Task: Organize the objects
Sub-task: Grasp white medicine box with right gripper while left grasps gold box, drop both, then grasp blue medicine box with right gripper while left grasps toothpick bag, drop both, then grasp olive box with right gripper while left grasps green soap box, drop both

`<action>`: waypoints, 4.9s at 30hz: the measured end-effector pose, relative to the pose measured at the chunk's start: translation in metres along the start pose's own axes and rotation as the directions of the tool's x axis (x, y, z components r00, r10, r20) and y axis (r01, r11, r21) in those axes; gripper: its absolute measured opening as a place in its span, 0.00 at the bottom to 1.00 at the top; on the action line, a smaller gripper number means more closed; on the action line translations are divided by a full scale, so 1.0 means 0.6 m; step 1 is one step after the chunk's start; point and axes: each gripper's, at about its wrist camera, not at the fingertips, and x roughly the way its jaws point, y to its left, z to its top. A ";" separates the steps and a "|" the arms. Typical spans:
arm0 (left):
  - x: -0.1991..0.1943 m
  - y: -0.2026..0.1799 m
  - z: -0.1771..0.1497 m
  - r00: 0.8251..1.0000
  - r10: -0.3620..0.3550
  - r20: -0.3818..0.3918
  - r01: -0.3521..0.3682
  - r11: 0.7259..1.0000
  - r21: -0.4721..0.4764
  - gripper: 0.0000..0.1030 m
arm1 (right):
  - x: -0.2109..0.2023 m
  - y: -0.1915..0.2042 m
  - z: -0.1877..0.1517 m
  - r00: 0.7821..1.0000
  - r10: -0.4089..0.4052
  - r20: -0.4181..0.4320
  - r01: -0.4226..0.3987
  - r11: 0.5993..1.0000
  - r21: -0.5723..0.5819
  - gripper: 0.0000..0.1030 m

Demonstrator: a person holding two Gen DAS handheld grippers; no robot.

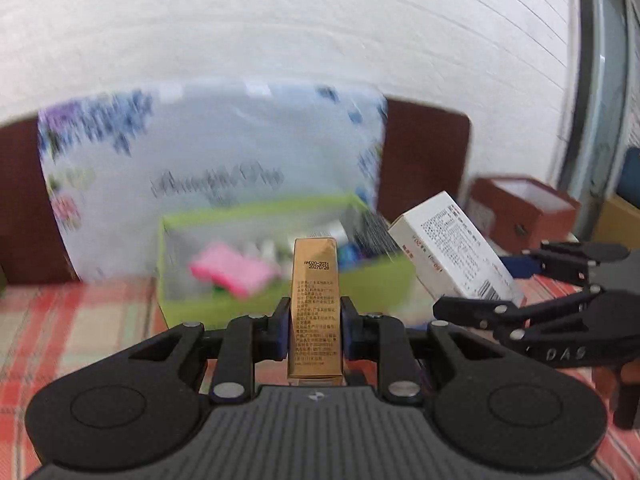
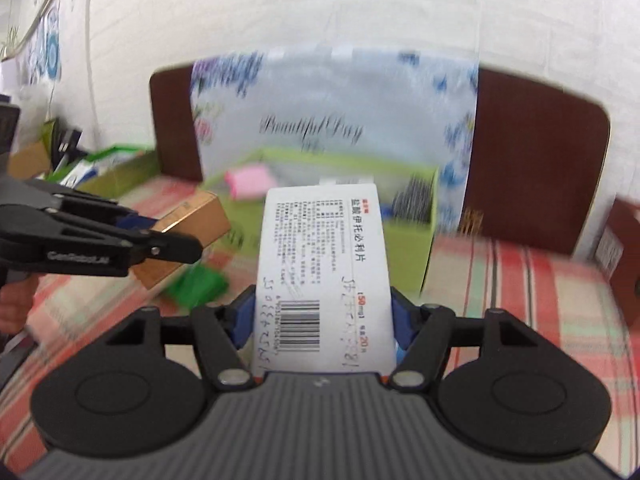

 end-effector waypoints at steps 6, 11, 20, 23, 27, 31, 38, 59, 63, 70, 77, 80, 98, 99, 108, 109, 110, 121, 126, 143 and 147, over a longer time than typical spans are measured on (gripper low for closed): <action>0.079 0.055 0.072 0.986 0.164 0.032 -0.160 0.983 -0.095 0.24 | 0.103 -0.011 0.106 0.990 -0.074 0.121 0.071 0.997 0.024 0.63; 0.146 0.080 0.051 0.974 0.223 -0.046 -0.226 0.972 -0.062 0.56 | 0.204 -0.001 0.129 0.980 -0.127 0.152 0.126 0.992 0.013 0.77; 0.035 0.110 -0.052 0.984 0.176 0.000 -0.175 0.980 -0.097 0.71 | 0.129 0.001 0.029 0.982 -0.068 0.179 0.081 0.994 -0.067 1.00; -0.002 0.109 -0.093 0.984 0.175 -0.021 -0.176 0.978 -0.114 0.78 | 0.072 -0.009 -0.004 0.987 -0.070 0.146 0.077 0.996 -0.043 1.00; -0.001 0.113 -0.144 0.980 0.165 -0.109 -0.182 0.968 -0.170 0.81 | 0.047 -0.025 -0.060 0.993 -0.110 0.040 0.110 0.994 0.014 1.00; 0.027 0.108 -0.175 0.980 0.128 -0.153 -0.155 0.972 -0.178 0.81 | 0.064 -0.040 -0.108 0.990 -0.121 -0.077 0.130 0.984 0.120 1.00; 0.070 0.141 -0.192 0.974 0.107 -0.199 -0.164 0.939 -0.301 0.66 | 0.095 -0.064 -0.158 0.970 -0.201 -0.133 0.229 0.941 0.248 0.84; 0.006 0.149 -0.182 0.966 0.170 -0.196 -0.207 0.960 -0.188 0.25 | 0.084 -0.041 -0.139 0.976 -0.160 -0.145 0.181 0.973 0.144 0.53; -0.049 0.112 -0.118 0.990 0.134 -0.047 -0.139 0.980 -0.142 0.25 | 0.020 -0.020 -0.099 0.995 -0.101 -0.024 0.103 0.989 0.104 0.53; 0.016 0.061 0.020 0.991 0.125 0.050 -0.118 0.985 -0.126 0.25 | 0.052 -0.002 0.029 0.981 -0.140 0.132 0.138 0.990 0.022 0.53; 0.113 0.062 0.056 0.927 0.368 0.080 -0.361 0.928 -0.088 0.75 | 0.187 -0.028 0.116 0.947 -0.262 0.184 0.265 0.964 0.011 1.00; 0.092 0.095 0.000 0.962 0.268 0.049 -0.260 0.958 -0.121 0.76 | 0.173 -0.031 0.074 0.955 -0.223 0.194 0.222 0.975 0.027 1.00; 0.116 0.074 -0.171 0.955 0.169 -0.244 -0.189 0.980 -0.064 0.80 | 0.114 0.066 -0.124 0.973 0.144 -0.183 -0.156 0.986 -0.053 0.57; 0.117 0.081 -0.173 0.956 0.153 -0.250 -0.179 0.980 -0.085 0.76 | 0.105 0.071 -0.124 0.969 0.160 -0.187 -0.173 0.983 -0.055 0.48; 0.100 0.073 -0.180 0.954 0.181 -0.241 -0.199 0.979 -0.051 0.65 | 0.096 0.120 -0.127 0.978 0.134 -0.160 -0.154 0.981 -0.121 0.49; 0.099 0.071 -0.181 0.955 0.179 -0.238 -0.193 0.980 -0.038 0.64 | 0.104 0.121 -0.127 0.977 0.125 -0.172 -0.145 0.983 -0.108 0.42; 0.096 0.071 -0.181 0.955 0.173 -0.239 -0.185 0.982 -0.032 0.63 | 0.113 0.121 -0.129 0.974 0.110 -0.196 -0.131 0.987 -0.094 0.38; -0.013 0.055 -0.042 0.997 0.059 -0.043 -0.062 0.995 -0.083 0.63 | 0.046 0.086 -0.038 0.996 0.084 -0.031 -0.086 0.993 -0.081 0.21; 0.030 0.044 0.062 0.984 0.142 0.110 -0.133 0.987 -0.088 0.63 | 0.096 0.063 0.076 0.993 -0.055 0.104 0.061 0.996 -0.059 0.22; 0.080 0.127 -0.043 0.963 0.270 -0.011 -0.268 0.948 -0.170 0.83 | 0.184 0.082 -0.077 0.994 0.007 -0.107 -0.010 1.000 -0.025 0.49; 0.056 0.131 -0.054 0.963 0.271 -0.001 -0.267 0.949 -0.168 0.83 | 0.180 0.075 -0.076 0.990 0.004 -0.139 -0.006 1.000 -0.017 0.17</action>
